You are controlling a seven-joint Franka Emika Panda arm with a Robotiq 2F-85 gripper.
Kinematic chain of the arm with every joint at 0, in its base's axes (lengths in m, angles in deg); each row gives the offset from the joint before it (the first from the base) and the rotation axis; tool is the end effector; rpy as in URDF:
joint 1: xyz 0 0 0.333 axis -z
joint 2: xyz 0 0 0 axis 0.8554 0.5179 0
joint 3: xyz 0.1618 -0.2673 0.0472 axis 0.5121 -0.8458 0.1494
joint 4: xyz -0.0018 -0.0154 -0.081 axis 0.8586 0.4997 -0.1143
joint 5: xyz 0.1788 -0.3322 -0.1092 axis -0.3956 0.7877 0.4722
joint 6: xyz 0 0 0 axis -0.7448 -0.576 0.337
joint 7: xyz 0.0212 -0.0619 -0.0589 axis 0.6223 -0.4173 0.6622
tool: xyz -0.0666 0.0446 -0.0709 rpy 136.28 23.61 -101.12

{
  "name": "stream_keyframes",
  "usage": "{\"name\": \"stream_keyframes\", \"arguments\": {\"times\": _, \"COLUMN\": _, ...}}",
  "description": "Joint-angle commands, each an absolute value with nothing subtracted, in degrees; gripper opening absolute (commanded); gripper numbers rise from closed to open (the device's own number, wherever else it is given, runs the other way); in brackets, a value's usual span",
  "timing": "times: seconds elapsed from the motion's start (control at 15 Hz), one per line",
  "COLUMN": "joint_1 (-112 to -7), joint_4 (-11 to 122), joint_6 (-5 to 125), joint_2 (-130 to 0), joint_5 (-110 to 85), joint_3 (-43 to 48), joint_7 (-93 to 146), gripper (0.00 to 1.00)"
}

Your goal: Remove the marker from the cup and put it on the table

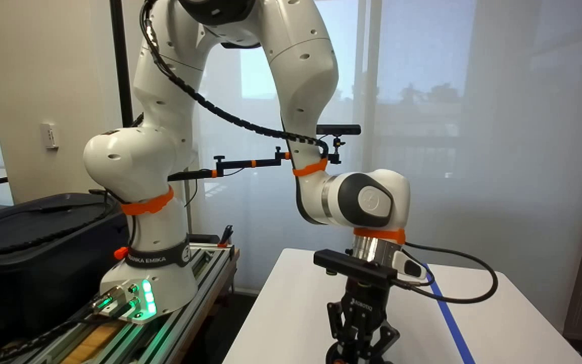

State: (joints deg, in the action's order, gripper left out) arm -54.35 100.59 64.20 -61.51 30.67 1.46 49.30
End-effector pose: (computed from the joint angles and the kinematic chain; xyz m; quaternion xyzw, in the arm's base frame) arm 0.4516 -0.0826 0.1506 0.8778 0.3979 -0.2005 0.1756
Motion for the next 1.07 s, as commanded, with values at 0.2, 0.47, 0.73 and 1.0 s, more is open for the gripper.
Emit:
{"name": "stream_keyframes", "arguments": {"times": 0.2, "joint_1": -54.72, "joint_4": 106.08, "joint_6": 62.71, "joint_2": -73.44, "joint_5": 29.97, "joint_3": 3.36, "joint_7": 50.48, "gripper": 0.05}}
{"name": "stream_keyframes", "arguments": {"times": 0.47, "joint_1": -55.03, "joint_4": 108.25, "joint_6": 62.84, "joint_2": -79.17, "joint_5": 29.22, "joint_3": 4.20, "joint_7": 51.24, "gripper": 0.05}}
{"name": "stream_keyframes", "arguments": {"times": 0.73, "joint_1": -56.30, "joint_4": 109.01, "joint_6": 65.16, "joint_2": -80.86, "joint_5": 28.26, "joint_3": 5.49, "joint_7": 51.09, "gripper": 0.05}}
{"name": "stream_keyframes", "arguments": {"times": 1.0, "joint_1": -57.42, "joint_4": 107.52, "joint_6": 72.53, "joint_2": -75.86, "joint_5": 28.62, "joint_3": 6.56, "joint_7": 48.90, "gripper": 0.05}}
